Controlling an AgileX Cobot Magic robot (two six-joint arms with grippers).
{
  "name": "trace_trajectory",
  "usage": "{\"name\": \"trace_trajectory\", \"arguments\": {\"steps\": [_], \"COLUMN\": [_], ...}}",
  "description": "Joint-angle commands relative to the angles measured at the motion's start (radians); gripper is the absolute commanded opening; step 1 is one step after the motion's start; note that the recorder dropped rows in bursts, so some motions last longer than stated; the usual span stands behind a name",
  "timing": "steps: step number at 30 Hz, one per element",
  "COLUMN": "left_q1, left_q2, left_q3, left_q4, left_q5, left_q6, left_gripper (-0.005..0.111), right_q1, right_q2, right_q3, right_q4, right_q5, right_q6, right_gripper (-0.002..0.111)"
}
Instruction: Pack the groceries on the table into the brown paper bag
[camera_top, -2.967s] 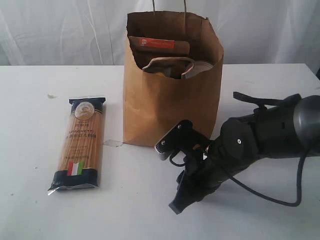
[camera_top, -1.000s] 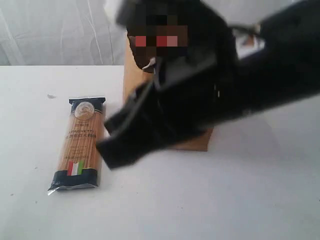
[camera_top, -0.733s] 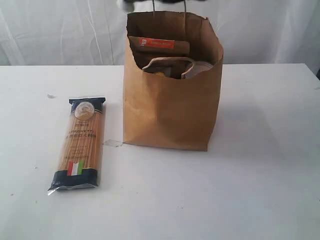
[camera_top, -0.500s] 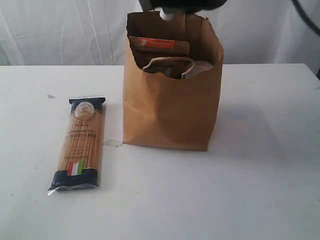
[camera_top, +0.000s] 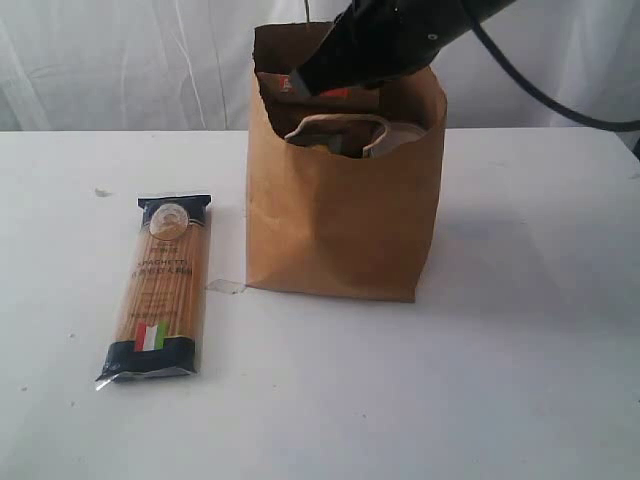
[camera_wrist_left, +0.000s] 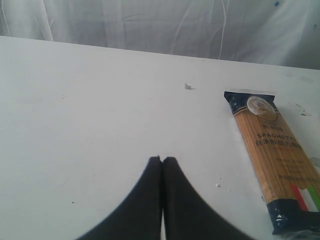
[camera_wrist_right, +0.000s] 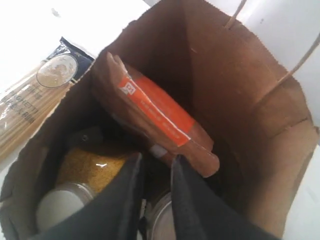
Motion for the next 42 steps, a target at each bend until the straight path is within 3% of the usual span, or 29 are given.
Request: {"name": "trace_trajectory", "arguments": {"steps": [1, 7, 11, 15, 21, 25, 30, 38, 42], "left_q1": [0.002, 0.002, 0.002, 0.002, 0.002, 0.002, 0.002, 0.002, 0.002], "left_q2": [-0.005, -0.005, -0.005, -0.005, -0.005, -0.005, -0.005, -0.005, -0.005], "left_q3": [0.004, 0.004, 0.004, 0.004, 0.004, 0.004, 0.004, 0.004, 0.004], "left_q4": [0.003, 0.003, 0.003, 0.003, 0.003, 0.003, 0.003, 0.003, 0.003], "left_q5": [0.004, 0.004, 0.004, 0.004, 0.004, 0.004, 0.004, 0.004, 0.004], "left_q6": [0.0, 0.0, 0.0, 0.0, 0.0, 0.0, 0.001, 0.001, 0.001], "left_gripper": [0.0, 0.0, 0.0, 0.0, 0.0, 0.0, 0.0, 0.0, 0.0], "right_q1": [-0.007, -0.02, -0.115, -0.28, -0.54, -0.672, -0.769, -0.773, -0.773], "right_q2": [-0.016, -0.038, -0.042, -0.037, -0.035, -0.039, -0.145, -0.556, -0.831], "right_q3": [-0.007, -0.007, -0.007, -0.001, 0.113, 0.251, 0.484, 0.783, 0.848], "right_q4": [-0.087, -0.418, -0.6, -0.465, -0.156, -0.114, -0.1, -0.091, -0.052], "right_q5": [0.009, 0.061, 0.106, 0.199, 0.306, 0.334, 0.138, -0.389, -0.417], "right_q6": [0.015, 0.221, 0.383, 0.456, 0.234, 0.23, 0.264, 0.309, 0.383], "right_gripper": [0.02, 0.001, 0.0, 0.0, 0.0, 0.0, 0.0, 0.0, 0.0]}}
